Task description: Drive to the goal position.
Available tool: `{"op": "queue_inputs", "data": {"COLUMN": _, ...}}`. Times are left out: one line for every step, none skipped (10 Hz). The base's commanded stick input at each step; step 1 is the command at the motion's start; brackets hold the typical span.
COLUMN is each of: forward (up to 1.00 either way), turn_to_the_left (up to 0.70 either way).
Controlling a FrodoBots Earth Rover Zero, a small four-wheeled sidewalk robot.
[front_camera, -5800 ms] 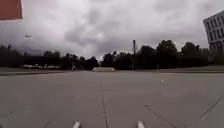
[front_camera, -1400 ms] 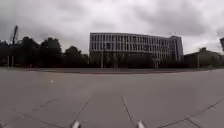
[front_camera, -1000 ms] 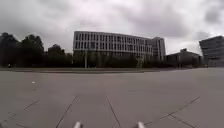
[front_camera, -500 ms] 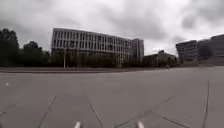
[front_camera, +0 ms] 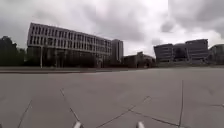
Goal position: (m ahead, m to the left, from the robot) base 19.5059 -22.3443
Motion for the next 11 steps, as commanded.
{"op": "queue_inputs", "data": {"forward": 0.00, "turn_to_the_left": -1.00}}
{"op": "queue_inputs", "data": {"forward": 0.00, "turn_to_the_left": -1.00}}
{"op": "queue_inputs", "data": {"forward": 0.00, "turn_to_the_left": -1.00}}
{"op": "queue_inputs", "data": {"forward": 0.06, "turn_to_the_left": -0.52}}
{"op": "queue_inputs", "data": {"forward": 0.27, "turn_to_the_left": -0.12}}
{"op": "queue_inputs", "data": {"forward": 1.00, "turn_to_the_left": -0.40}}
{"op": "queue_inputs", "data": {"forward": 1.00, "turn_to_the_left": -0.40}}
{"op": "queue_inputs", "data": {"forward": 1.00, "turn_to_the_left": -0.40}}
{"op": "queue_inputs", "data": {"forward": 1.00, "turn_to_the_left": -0.40}}
{"op": "queue_inputs", "data": {"forward": 1.00, "turn_to_the_left": -0.40}}
{"op": "queue_inputs", "data": {"forward": 1.00, "turn_to_the_left": -0.40}}
